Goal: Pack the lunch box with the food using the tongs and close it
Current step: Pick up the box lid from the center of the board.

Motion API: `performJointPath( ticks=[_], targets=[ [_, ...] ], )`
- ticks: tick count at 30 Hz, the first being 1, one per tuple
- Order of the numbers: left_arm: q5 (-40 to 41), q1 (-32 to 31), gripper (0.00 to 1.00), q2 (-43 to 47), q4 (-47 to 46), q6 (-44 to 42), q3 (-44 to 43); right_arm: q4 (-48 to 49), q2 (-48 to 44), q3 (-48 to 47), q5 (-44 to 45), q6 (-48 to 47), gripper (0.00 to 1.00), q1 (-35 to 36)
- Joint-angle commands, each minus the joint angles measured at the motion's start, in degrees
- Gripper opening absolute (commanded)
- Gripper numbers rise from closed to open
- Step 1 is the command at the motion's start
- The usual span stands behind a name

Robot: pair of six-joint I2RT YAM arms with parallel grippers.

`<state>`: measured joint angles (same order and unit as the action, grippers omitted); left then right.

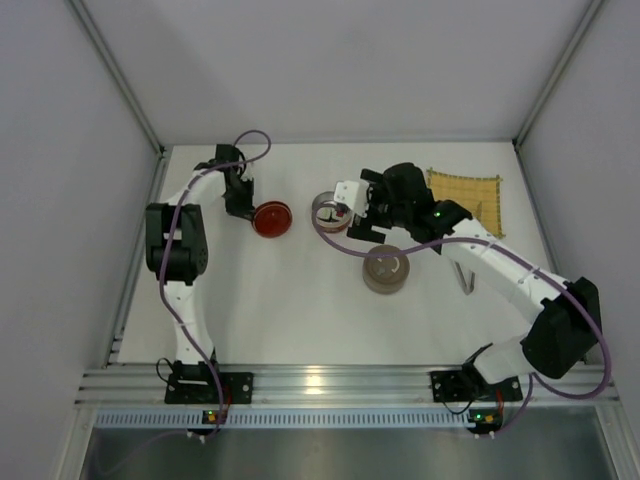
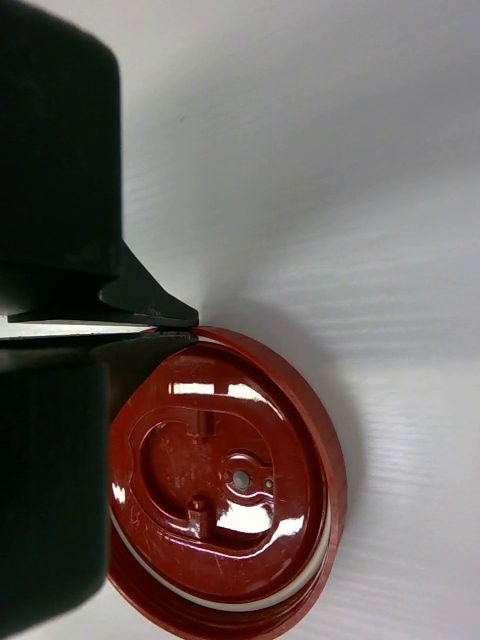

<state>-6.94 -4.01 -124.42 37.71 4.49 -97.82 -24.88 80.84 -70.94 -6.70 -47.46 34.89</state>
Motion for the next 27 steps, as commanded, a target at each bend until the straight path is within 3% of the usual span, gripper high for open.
performJointPath(
  ticks=[1,8,11,14,16,20,27],
  targets=[
    [-7.72,0.14,0.0,6.37,8.94,-0.01,3.06,6.78,1.68,-0.95,-1.03,-5.35,0.99,3.25],
    [-14.92,-1.0,0.0,18.59,19.83,-1.94,5.55,-2.18,5.21,-6.49,-8.76,-18.95,1.0,8.08],
    [-19.68,-1.0,0.0,18.6,28.62,-3.61,2.12,-2.1,3.63,-4.83,-9.47,-25.72,0.99,9.75],
    [-24.34,-1.0,0.0,20.79,30.58,-5.62,2.54,0.27,2.57,-3.59,-8.86,-26.9,0.99,10.98],
    [-27.15,-1.0,0.0,22.98,28.92,-6.6,3.77,0.71,3.53,-5.17,-9.56,-21.91,0.98,11.07],
    [-34.79,-1.0,0.0,28.34,25.31,-8.71,6.24,1.23,3.89,-8.96,-16.21,0.2,0.93,9.41],
    [-42.1,-1.0,0.0,31.87,22.93,-7.84,6.85,10.97,-0.24,-3.34,-25.81,28.28,0.93,3.79]
  ],
)
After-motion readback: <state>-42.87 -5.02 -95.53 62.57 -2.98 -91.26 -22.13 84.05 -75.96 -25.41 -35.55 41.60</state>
